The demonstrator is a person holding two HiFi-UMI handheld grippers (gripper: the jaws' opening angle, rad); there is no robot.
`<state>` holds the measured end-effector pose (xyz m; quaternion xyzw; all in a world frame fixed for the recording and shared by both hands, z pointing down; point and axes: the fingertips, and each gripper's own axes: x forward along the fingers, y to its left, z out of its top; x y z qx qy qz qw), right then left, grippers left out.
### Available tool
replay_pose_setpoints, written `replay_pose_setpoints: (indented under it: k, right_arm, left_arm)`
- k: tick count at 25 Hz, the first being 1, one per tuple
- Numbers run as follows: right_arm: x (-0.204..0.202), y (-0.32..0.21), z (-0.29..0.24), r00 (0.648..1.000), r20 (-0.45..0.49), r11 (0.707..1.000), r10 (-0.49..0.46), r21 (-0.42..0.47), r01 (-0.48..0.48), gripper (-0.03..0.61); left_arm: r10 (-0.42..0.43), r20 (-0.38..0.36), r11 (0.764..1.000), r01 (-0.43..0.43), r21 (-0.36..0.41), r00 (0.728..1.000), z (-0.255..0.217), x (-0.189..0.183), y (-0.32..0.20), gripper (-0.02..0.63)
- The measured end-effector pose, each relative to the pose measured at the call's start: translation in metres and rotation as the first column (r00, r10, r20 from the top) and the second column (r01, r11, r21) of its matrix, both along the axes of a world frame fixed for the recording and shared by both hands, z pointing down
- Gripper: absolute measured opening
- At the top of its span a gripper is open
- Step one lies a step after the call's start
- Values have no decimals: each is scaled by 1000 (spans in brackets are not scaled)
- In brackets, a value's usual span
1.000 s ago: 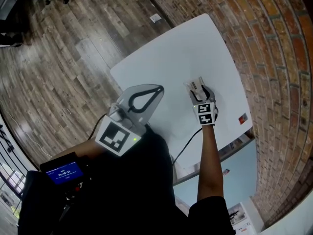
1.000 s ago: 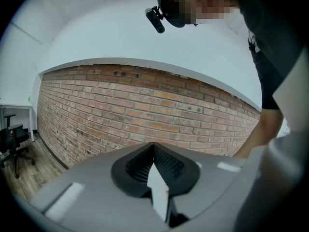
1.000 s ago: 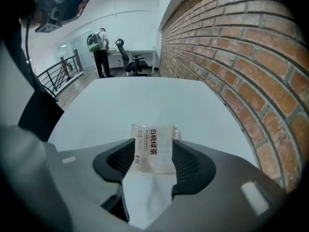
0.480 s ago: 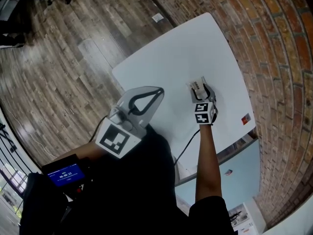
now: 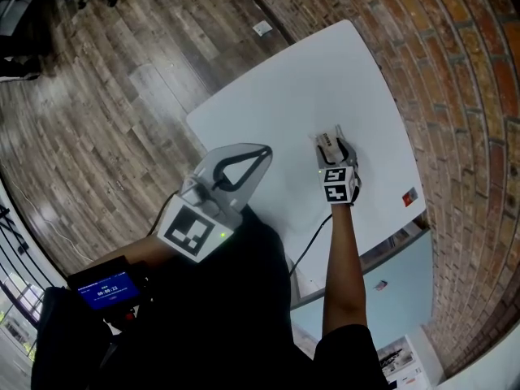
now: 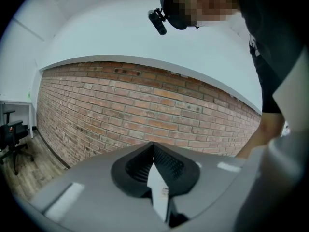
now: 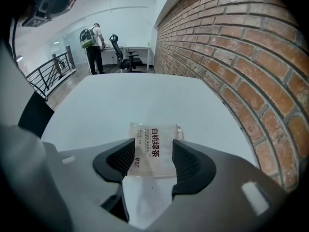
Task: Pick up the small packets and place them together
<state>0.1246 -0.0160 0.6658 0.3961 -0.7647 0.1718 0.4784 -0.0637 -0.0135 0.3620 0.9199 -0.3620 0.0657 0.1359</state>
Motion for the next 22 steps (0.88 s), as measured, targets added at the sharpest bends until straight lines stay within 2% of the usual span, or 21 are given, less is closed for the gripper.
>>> replay_pose_setpoints:
  k: [5,9,13,16,19,22]
  right_arm:
    - [5,9,-39,996,58,995,61,79,-65,245]
    - [29,35,-66,965,147,967,216,106,-232,244]
    - [76,70,-75,906,205,912,369,107,-396,242]
    - [107,94,-83,847,255,859,466,99,-502,241]
    - [127,105,-96,777,307,789,550,113,-604,241]
    - [148,116,-105,733,318,740,601,125,-661,241]
  left_arm:
    - [2,-19,1000,-2,3,1000,-2,2,1,0]
    - [29,-17,999,-29,29,999,-7,10,1,0]
    - [114,-1,991,-114,66,994,-8,45,10,0]
    - [170,10,981,-170,89,985,-9,68,22,0]
    - [203,10,973,-203,106,979,-13,72,29,0]
    - [223,5,969,-223,111,975,-15,75,38,0]
